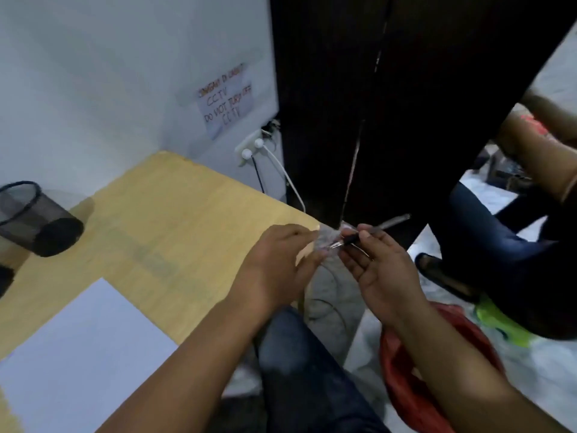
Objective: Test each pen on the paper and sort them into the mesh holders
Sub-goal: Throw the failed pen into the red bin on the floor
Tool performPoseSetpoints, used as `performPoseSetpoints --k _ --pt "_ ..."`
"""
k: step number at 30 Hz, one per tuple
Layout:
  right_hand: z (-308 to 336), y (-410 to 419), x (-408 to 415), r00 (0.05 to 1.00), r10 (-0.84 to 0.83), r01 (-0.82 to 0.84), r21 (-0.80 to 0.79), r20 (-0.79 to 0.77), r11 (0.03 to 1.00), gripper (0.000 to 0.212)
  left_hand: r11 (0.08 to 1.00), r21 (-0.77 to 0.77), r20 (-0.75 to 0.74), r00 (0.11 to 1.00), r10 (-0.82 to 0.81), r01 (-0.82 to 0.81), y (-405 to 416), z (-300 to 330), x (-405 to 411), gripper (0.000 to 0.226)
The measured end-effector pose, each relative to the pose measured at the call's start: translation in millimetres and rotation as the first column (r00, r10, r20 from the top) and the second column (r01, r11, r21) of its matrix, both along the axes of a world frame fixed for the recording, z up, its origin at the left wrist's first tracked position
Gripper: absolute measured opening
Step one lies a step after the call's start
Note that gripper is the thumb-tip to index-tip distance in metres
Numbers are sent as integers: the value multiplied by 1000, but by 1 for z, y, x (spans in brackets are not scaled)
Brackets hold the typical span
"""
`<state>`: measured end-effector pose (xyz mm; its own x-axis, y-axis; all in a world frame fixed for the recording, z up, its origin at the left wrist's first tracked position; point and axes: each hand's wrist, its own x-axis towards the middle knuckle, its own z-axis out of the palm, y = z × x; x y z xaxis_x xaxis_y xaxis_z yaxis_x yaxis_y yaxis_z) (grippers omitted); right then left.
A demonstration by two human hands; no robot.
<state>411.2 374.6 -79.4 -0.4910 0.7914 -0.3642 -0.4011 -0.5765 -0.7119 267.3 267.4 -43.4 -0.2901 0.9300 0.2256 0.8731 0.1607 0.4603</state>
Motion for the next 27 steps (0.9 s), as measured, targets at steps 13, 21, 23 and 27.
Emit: performPoseSetpoints --k 13,21,23,27 --pt "-167 14 125 827 -188 390 -299 530 871 7 933 -330 -278 929 -244 146 25 -48 -9 81" --pt "-199 1 154 808 -203 480 -417 553 772 37 931 -348 -331 914 -233 111 26 -50 -7 86" --pt "-198 1 154 799 -211 495 -417 563 762 39 930 -351 -339 911 -236 110 26 -50 -7 86" --pt "-200 4 153 787 -233 505 -378 572 776 37 930 -350 -344 909 -237 110 26 -51 -7 86"
